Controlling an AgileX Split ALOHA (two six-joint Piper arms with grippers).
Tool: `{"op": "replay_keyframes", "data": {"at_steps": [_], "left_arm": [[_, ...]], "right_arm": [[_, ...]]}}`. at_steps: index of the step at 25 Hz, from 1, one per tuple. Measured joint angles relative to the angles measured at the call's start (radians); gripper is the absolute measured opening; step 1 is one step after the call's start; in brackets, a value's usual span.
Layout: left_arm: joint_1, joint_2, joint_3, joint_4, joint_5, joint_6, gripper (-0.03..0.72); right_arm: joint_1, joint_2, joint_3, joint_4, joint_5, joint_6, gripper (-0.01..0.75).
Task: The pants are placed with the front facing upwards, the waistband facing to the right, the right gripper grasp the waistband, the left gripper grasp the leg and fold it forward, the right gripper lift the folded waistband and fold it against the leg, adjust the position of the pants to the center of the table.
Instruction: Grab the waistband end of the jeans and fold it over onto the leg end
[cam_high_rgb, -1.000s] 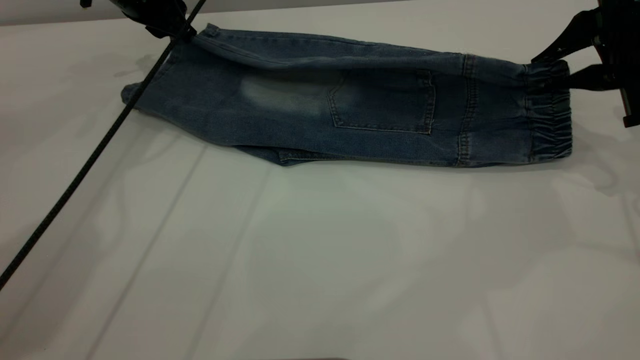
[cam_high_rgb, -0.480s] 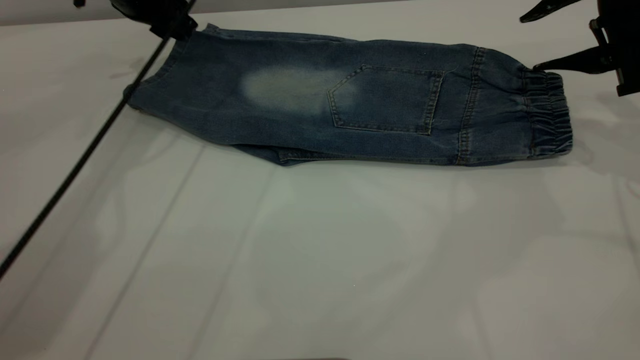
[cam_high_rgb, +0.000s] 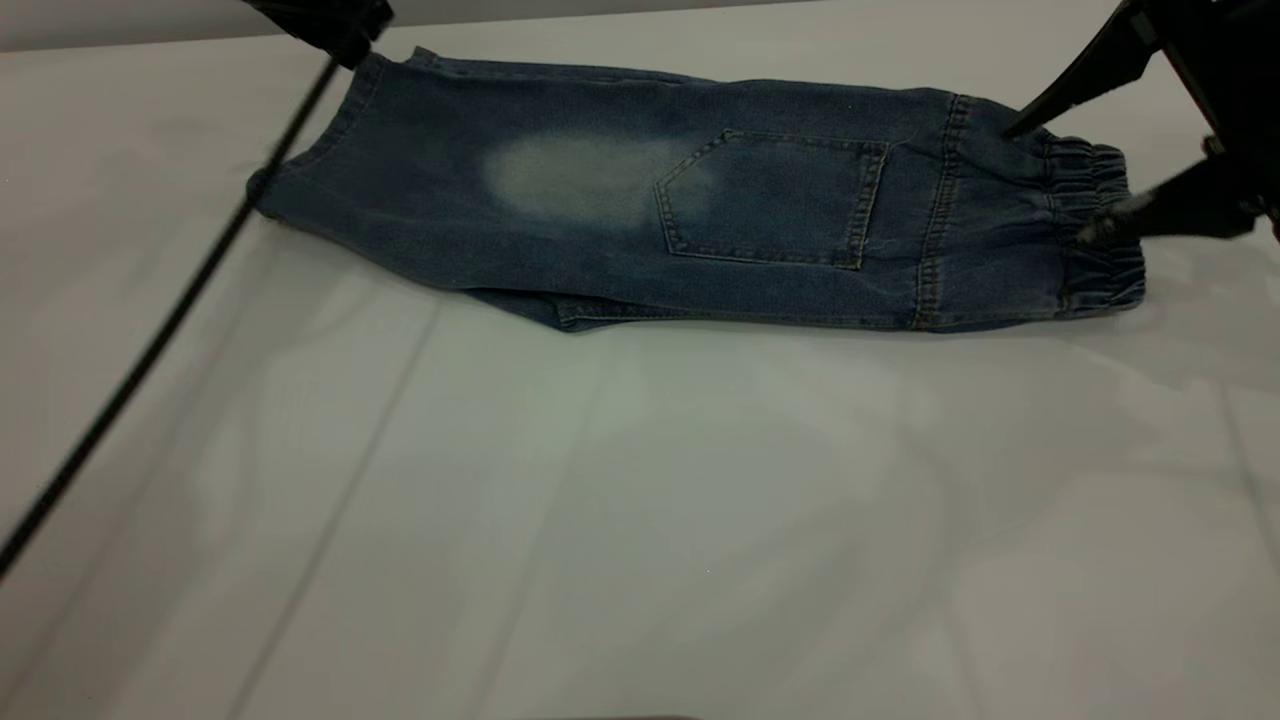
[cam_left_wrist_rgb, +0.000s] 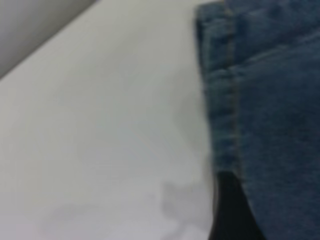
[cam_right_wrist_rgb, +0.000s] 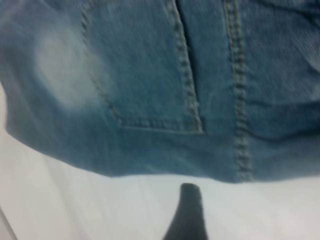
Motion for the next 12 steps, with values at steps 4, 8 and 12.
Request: {"op": "replay_keyframes", "data": {"at_steps": [4, 8, 12], "left_arm": [[-0.027, 0.0, 0.0, -0.002, 0.002, 0.0, 0.368], [-0.049, 0.0, 0.0, -0.003, 0.003, 0.0, 0.368], [-0.076, 0.0, 0.0, -0.003, 0.004, -0.001, 0.368]], "right_arm": [[0.0, 0.002, 0.0, -0.088, -0.022, 0.079, 0.62], [0.0, 0.051, 0.0, -0.122, -0.033, 0.145, 0.619], [0.0, 0.121, 0.0, -0.066, -0.043, 0.115, 0.604]]}}
